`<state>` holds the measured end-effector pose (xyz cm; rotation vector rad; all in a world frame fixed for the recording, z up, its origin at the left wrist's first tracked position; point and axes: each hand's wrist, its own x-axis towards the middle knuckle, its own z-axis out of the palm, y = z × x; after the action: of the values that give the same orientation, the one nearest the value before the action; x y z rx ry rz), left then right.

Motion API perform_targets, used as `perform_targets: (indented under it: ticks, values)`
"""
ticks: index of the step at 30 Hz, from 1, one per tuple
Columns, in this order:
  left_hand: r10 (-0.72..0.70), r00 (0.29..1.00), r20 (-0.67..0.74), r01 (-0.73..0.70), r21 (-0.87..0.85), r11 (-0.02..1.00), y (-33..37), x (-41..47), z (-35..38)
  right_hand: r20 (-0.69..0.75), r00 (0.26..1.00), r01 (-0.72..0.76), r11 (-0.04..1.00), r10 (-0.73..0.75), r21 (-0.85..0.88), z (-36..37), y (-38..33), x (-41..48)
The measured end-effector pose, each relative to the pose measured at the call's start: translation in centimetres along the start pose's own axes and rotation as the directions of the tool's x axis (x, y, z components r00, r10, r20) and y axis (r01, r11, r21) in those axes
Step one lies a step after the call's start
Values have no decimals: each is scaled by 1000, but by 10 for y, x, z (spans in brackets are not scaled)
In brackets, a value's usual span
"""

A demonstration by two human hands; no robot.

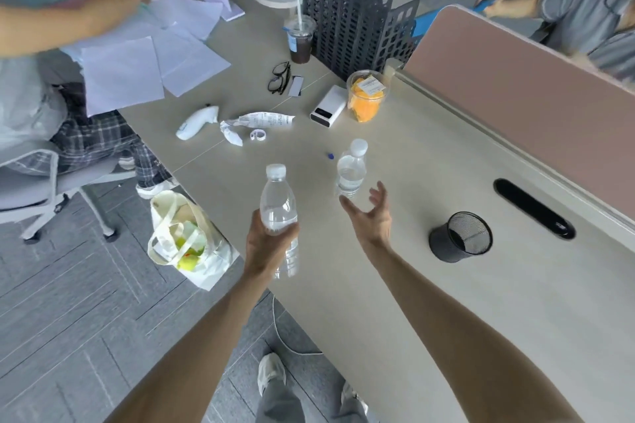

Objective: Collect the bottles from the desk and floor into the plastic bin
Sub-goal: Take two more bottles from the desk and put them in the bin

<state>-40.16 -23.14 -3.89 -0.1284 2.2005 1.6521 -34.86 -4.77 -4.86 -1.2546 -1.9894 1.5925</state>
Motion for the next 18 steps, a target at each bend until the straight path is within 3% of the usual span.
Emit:
perform_targets:
  ticks: [9,15,18]
  values:
    - [-18,996,-87,17,-22,1000,-11,1,-28,-17,999,31,999,-30,12,49,-6,67]
    - [-14,995,-102,9,-54,999,-2,2,-35,-96,994,53,999,-54,-6,54,-16,69]
    - [-11,995,-95,7,-43,999,3,6,-35,-61,996,61,998,-62,-21,48,-20,54]
